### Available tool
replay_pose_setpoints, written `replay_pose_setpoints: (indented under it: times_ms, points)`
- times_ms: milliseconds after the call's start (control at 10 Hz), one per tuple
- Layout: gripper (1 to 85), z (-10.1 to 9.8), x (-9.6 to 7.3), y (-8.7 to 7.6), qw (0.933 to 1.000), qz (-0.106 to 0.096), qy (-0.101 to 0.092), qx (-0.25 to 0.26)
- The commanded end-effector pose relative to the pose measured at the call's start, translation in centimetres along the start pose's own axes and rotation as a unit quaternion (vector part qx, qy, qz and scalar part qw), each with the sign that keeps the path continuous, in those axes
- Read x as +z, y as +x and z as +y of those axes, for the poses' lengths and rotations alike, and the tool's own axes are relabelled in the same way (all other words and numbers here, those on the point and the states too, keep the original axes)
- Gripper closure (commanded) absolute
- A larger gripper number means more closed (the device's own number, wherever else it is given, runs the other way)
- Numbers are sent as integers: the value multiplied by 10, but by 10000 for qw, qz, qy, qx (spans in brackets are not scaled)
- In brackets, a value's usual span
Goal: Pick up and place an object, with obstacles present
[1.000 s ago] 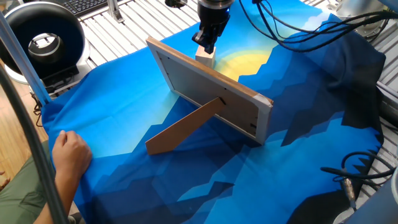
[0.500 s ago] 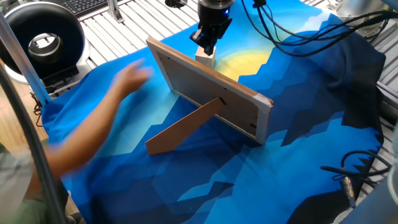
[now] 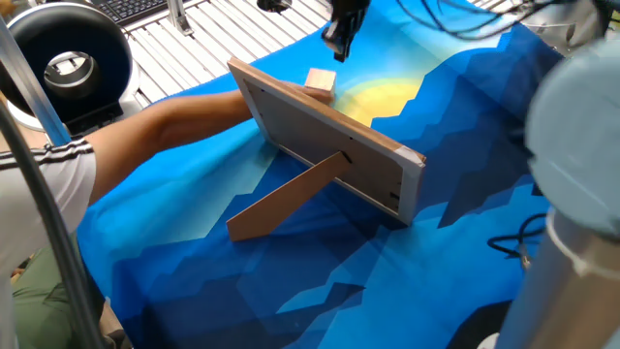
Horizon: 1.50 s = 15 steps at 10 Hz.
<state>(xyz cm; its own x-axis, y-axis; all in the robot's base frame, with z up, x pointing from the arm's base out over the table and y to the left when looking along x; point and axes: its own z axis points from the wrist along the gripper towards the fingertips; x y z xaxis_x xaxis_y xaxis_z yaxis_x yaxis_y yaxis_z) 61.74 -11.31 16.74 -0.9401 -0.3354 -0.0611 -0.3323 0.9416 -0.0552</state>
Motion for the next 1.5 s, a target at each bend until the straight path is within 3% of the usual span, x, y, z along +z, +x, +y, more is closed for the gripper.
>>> replay_pose_setpoints:
  times_ms: [0, 300, 400, 500, 600, 900, 1000, 1300, 1400]
  points:
    - [517, -36, 14, -3, 9993, -6, -143, -353]
    - [527, -32, 13, -11, 9996, -153, -211, -136]
    - [437, -34, 14, -12, 9996, -176, -161, -170]
    - [410, -35, 13, -13, 9995, -198, -152, -215]
    - [337, -38, 14, -10, 9994, -137, -101, -291]
    - [267, -52, 14, 3, 9994, 124, 175, -271]
    - [247, -53, 13, 8, 9995, 206, 187, -117]
    - [237, -64, 12, 18, 9983, 412, 407, -58]
    - [237, -62, 12, 16, 9987, 369, 357, -41]
